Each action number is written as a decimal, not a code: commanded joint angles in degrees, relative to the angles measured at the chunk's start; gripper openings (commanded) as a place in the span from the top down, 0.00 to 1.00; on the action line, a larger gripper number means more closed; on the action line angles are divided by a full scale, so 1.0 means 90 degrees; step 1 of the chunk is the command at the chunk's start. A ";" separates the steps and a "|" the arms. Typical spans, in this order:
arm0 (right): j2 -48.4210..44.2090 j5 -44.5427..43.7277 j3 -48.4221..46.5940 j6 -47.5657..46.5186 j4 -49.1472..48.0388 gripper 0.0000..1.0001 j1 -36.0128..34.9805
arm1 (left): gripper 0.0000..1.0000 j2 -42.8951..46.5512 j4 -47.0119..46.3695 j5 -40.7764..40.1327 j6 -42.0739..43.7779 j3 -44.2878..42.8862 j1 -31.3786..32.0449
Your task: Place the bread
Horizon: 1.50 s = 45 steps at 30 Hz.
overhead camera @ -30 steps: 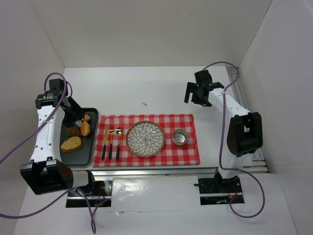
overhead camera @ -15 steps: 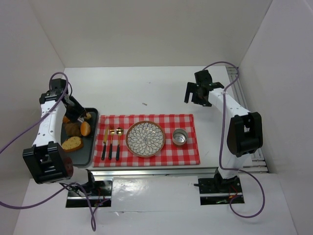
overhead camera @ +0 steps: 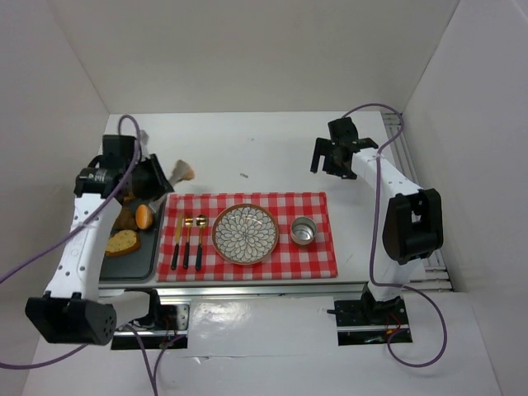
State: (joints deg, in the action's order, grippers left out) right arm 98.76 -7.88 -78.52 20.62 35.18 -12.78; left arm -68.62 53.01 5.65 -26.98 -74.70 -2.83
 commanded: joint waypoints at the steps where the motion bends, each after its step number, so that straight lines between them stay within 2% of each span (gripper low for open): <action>1: 0.0003 -0.0022 -0.0406 0.0111 -0.0149 0.00 -0.0036 | 0.80 0.0465 -0.0138 0.1069 0.0557 0.0379 0.0908; 3: -0.0055 -0.0023 -0.0406 0.0111 -0.0081 0.00 -0.0036 | 0.80 0.0729 -0.0138 0.1237 0.0615 0.0700 0.1718; 8: -0.0435 -0.0169 -0.0056 0.0111 -0.0217 0.00 -0.0036 | 0.80 0.0721 -0.0099 0.0672 0.0274 0.0936 0.3591; 15: -0.0553 -0.0296 0.0004 0.0170 -0.0090 0.00 -0.0036 | 0.79 0.0252 -0.0226 0.0359 -0.0107 0.1180 0.4542; 17: -0.0611 -0.0354 0.0062 0.0170 -0.0090 0.00 -0.0036 | 0.75 0.0067 -0.0120 0.0106 -0.0107 0.1180 0.4689; 20: -0.0670 -0.0414 0.0120 0.0170 -0.0090 0.00 -0.0036 | 0.56 -0.0169 -0.0041 -0.0217 -0.0166 0.1054 0.4953; 21: -0.0671 -0.0414 0.0121 0.0170 -0.0090 0.00 -0.0036 | 0.44 -0.0246 0.0027 -0.0285 -0.0166 0.0986 0.5021; 24: -0.0671 -0.0540 0.0121 0.0170 0.0036 0.00 -0.0036 | 0.36 -0.0315 0.0173 -0.0432 -0.0166 0.0537 0.5022; 29: -0.0671 -0.0745 0.0121 0.0336 0.0037 0.00 -0.0036 | 0.35 -0.0646 0.0856 -0.0987 -0.0049 -0.0769 0.5022; 32: -0.0739 -0.0688 0.0179 0.0336 -0.0022 0.00 -0.0036 | 0.35 -0.0803 0.1169 -0.1154 0.0087 -0.1375 0.4788; 36: -0.0739 -0.0687 0.0121 0.0336 -0.0022 0.00 -0.0036 | 0.36 -0.0861 0.1229 -0.1349 0.0215 -0.1836 0.4096; 38: -0.0739 -0.0687 0.0121 0.0336 -0.0099 0.00 -0.0036 | 0.36 -0.1085 0.1132 -0.1622 0.0215 -0.2254 0.3442; 39: -0.0739 -0.0610 0.0179 0.0336 -0.0100 0.00 -0.0036 | 0.37 -0.1280 0.1131 -0.2098 0.0215 -0.2528 0.3207; 40: -0.0739 -0.0609 0.0180 0.0268 -0.0197 0.00 -0.0036 | 0.37 -0.1524 0.1131 -0.2238 0.0108 -0.2840 0.2683; 42: -0.0662 -0.0541 0.0180 0.0267 -0.0198 0.00 -0.0036 | 0.38 -0.2208 0.1131 -0.2521 -0.0058 -0.3552 0.2172; 43: -0.0661 -0.0541 0.0112 0.0267 -0.0140 0.00 -0.0036 | 0.38 -0.2364 0.0648 -0.2522 -0.0059 -0.3633 0.1706; 45: -0.0583 -0.0541 0.0034 0.0267 -0.0061 0.00 -0.0036 | 0.41 -0.2716 0.0186 -0.2580 -0.0001 -0.3721 0.1351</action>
State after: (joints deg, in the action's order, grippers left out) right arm 95.15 -12.67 -77.23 23.09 35.20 -12.78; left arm -89.95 59.88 -12.84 -26.59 -105.69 13.96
